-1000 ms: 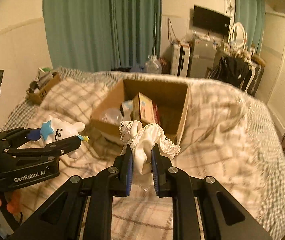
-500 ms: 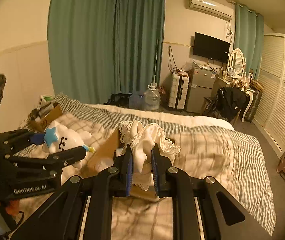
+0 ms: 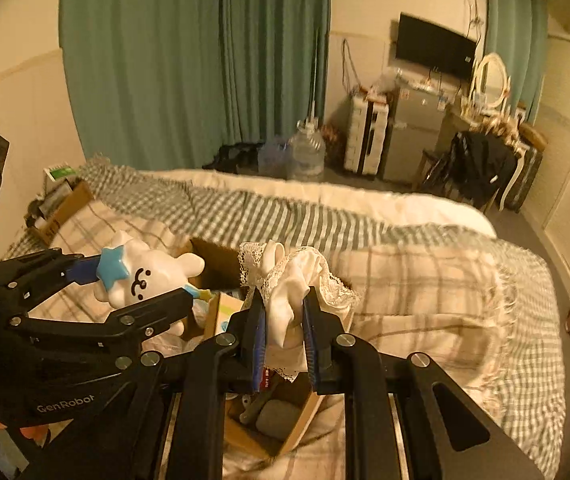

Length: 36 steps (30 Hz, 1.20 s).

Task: Organize objects
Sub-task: 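Lower the toy and lace cloth into the box and open both grippers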

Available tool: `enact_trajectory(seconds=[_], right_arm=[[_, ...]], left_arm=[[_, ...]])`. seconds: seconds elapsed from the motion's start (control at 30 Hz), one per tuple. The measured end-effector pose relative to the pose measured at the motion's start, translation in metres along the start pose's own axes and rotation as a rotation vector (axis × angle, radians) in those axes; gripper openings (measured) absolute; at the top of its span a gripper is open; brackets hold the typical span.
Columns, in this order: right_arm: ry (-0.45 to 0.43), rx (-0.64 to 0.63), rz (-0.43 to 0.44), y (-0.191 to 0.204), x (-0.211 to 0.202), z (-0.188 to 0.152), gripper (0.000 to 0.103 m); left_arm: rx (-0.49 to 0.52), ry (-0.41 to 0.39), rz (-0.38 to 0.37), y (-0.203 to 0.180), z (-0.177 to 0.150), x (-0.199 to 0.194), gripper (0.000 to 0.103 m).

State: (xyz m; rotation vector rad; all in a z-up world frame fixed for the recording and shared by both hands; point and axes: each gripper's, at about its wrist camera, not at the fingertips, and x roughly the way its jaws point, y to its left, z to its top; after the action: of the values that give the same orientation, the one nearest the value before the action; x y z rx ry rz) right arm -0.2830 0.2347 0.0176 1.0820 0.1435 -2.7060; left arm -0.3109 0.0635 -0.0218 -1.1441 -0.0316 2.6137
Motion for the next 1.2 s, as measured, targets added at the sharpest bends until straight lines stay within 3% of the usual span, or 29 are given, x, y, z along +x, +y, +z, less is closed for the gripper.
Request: enact_trajectory(seconds=[0.23, 0.47, 0.57, 0.67, 0.73, 0.9, 1.2], right_arm=[[0.059, -0.004, 0.003, -0.007, 0.045, -0.013, 0.015], [0.086, 0.026, 0.036, -0.011, 0.064, -0.019, 0.016], [0.091, 0.062, 0.037, -0.017, 0.062, -0.019, 0.024], [0.054, 0.089, 0.035, -0.023, 0.046, -0.015, 0.037], [0.032, 0.100, 0.027, -0.025, 0.033, -0.011, 0.046], [-0.020, 0.105, -0.009, -0.024, -0.008, -0.004, 0.060], [-0.169, 0.080, -0.097, -0.007, -0.121, 0.008, 0.087]], left_arm=[[-0.001, 0.046, 0.015, 0.008, -0.011, 0.044, 0.067], [-0.006, 0.056, 0.015, 0.012, -0.016, 0.057, 0.067], [-0.011, 0.066, 0.009, 0.010, -0.016, 0.055, 0.068], [-0.014, 0.055, -0.004, 0.006, -0.013, 0.046, 0.070], [-0.012, 0.045, -0.006, 0.002, -0.010, 0.036, 0.081], [0.004, -0.009, 0.032, -0.007, -0.006, -0.002, 0.087], [0.008, -0.177, 0.060, -0.007, 0.003, -0.110, 0.103]])
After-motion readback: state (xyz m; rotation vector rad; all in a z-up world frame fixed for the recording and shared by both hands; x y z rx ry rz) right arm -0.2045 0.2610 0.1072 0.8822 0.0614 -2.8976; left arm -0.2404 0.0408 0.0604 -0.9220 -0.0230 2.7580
